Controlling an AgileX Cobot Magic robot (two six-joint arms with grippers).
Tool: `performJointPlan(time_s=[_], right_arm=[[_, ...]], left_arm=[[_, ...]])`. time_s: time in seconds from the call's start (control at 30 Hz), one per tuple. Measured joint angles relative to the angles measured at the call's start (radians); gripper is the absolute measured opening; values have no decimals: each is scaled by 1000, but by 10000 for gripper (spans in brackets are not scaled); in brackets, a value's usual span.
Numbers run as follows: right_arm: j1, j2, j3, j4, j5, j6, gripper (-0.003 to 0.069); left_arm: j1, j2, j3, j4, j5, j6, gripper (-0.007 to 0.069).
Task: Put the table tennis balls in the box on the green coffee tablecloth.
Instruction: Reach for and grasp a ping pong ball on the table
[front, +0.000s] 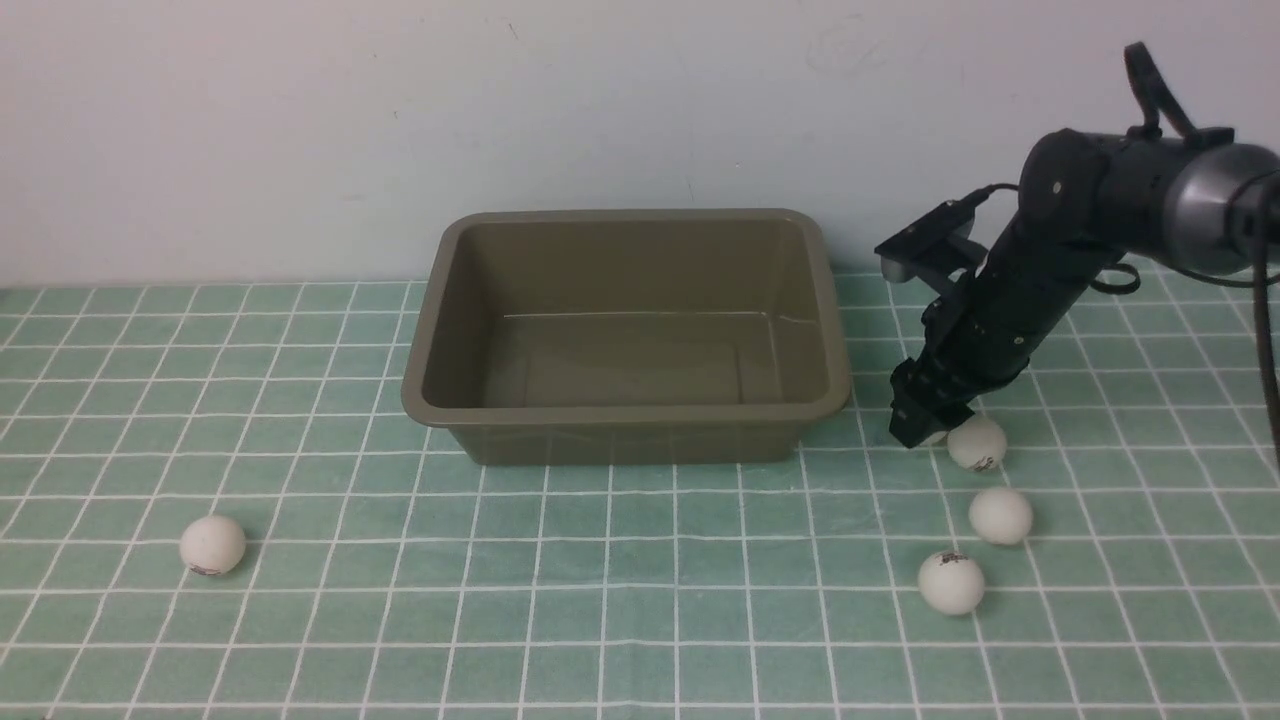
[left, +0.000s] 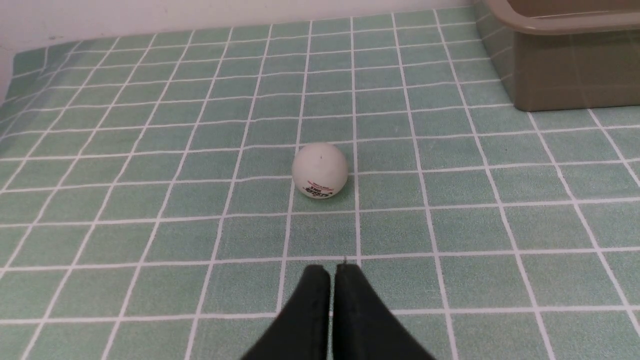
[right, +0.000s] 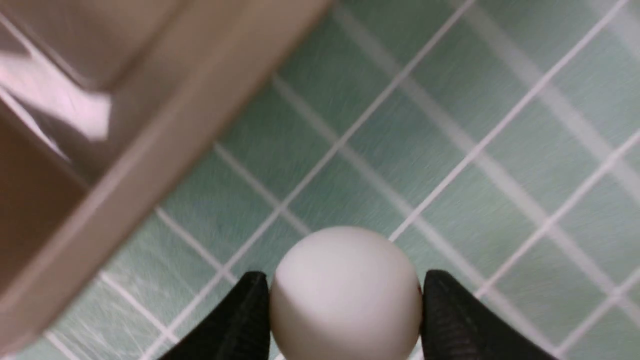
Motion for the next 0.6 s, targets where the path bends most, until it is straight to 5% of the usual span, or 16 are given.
performJointPlan(time_s=[0.6], right_arm=[[98, -21, -193, 158, 65, 47, 353]], left_arm=[[0, 0, 0, 0, 0, 0, -4]])
